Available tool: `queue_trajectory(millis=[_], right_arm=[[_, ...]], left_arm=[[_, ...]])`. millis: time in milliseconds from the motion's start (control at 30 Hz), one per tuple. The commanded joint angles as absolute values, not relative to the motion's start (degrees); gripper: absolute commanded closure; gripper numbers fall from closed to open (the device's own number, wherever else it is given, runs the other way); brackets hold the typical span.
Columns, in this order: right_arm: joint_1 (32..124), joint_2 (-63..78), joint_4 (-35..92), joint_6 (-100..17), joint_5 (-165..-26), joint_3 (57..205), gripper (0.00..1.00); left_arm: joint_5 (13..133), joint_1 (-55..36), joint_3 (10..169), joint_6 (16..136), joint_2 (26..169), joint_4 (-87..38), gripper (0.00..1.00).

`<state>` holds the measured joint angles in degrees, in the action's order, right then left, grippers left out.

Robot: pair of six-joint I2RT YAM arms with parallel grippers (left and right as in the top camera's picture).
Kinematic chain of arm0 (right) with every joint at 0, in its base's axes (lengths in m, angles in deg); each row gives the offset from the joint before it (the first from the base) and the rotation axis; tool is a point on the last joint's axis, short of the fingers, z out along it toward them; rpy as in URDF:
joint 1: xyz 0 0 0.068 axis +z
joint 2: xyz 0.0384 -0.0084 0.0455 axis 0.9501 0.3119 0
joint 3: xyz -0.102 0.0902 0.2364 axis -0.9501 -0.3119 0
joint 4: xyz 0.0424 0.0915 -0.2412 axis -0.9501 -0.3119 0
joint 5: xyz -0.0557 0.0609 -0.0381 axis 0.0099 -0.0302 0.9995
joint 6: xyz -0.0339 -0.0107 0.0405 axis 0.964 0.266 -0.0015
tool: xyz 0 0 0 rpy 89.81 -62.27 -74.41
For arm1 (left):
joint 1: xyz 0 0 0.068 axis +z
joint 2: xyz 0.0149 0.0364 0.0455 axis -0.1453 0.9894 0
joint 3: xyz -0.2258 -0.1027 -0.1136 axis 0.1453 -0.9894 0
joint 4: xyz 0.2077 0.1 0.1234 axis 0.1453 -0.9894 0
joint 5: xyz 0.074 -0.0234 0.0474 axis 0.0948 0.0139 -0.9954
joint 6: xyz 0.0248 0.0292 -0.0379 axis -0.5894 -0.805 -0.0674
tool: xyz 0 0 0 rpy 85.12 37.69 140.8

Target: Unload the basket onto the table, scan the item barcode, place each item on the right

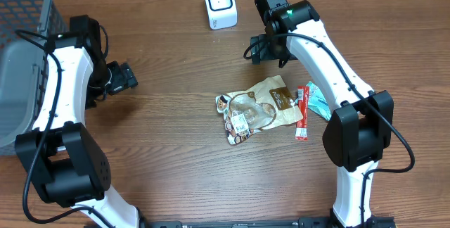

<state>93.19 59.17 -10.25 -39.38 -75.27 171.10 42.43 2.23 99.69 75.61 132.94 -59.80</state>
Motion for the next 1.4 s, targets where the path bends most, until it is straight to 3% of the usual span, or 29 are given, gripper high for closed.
queue_trajectory(millis=[0,800,1367], right_arm=[[93.0,58.9,-9.9,-39.8,-75.4,171.0,0.0],[94.4,58.3,-9.7,-39.8,-75.4,170.8,0.0],[96.1,25.0,-9.7,-39.8,-75.4,170.8,0.0]], left_arm=[[41.9,2.0,100.4,75.4,131.9,-59.8,0.0],[41.9,2.0,100.4,75.4,131.9,-59.8,0.0],[41.9,2.0,100.4,75.4,131.9,-59.8,0.0]])
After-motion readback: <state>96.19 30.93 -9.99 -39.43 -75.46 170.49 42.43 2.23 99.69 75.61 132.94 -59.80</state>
